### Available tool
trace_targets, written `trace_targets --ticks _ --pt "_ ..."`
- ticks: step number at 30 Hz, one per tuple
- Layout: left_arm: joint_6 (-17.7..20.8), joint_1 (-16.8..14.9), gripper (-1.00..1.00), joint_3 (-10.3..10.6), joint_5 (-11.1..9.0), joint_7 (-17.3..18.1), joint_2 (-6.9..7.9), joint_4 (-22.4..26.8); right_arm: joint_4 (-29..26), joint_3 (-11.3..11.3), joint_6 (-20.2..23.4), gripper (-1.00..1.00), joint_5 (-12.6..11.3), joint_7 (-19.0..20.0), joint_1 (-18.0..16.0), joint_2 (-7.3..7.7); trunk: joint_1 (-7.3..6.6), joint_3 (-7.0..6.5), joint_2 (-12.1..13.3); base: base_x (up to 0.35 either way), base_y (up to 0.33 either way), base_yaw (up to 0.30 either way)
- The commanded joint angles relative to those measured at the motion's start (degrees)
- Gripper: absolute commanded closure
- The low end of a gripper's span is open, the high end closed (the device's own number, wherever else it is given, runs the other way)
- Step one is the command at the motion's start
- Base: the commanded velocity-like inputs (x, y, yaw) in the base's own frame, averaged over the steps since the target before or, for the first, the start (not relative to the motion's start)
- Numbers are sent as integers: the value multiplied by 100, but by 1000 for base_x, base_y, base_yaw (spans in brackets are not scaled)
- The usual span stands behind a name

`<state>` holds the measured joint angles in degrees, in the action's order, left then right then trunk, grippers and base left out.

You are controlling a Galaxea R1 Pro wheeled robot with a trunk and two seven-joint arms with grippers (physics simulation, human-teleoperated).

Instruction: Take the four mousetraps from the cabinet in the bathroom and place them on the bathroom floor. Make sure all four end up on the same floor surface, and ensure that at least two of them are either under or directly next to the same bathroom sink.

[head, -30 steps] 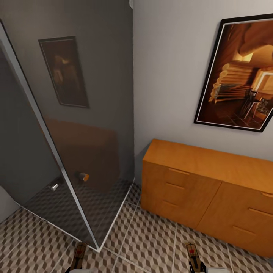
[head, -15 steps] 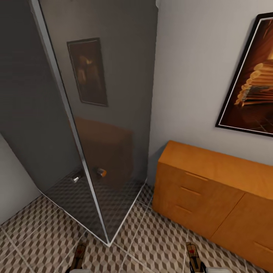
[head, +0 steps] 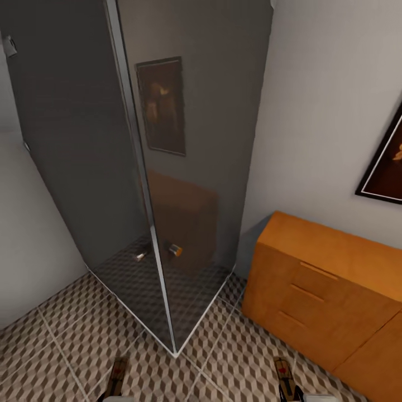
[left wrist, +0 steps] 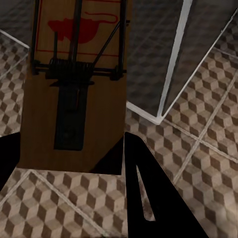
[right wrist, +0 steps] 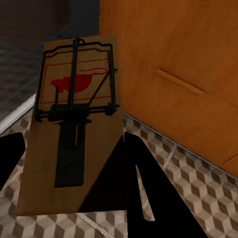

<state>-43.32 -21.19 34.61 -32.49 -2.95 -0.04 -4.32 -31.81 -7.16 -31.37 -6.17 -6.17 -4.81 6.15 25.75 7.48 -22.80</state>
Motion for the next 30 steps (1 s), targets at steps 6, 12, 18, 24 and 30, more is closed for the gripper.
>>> trace_targets --ticks 6,12,18,24,30 --pt "-19 -8 100 46 23 -65 -5 -16 -1 -50 -19 100 -59 -33 -4 9 3 6 -12 0 0 285" --pt "14 -8 100 46 23 -65 -5 -16 -1 -49 -19 100 -59 -33 -4 9 3 -12 -12 0 0 282" --pt "32 -8 100 46 23 -65 -5 -16 -1 -50 -19 100 -59 -33 -3 9 3 -32 -12 0 0 281" --pt "34 -8 100 46 23 -65 -5 -16 -1 -49 -19 100 -59 -33 -5 9 3 -51 -12 0 0 281" --pt "34 -8 100 46 23 -65 -5 -16 -1 -50 -19 100 -59 -33 -5 9 3 -71 -12 0 0 281"
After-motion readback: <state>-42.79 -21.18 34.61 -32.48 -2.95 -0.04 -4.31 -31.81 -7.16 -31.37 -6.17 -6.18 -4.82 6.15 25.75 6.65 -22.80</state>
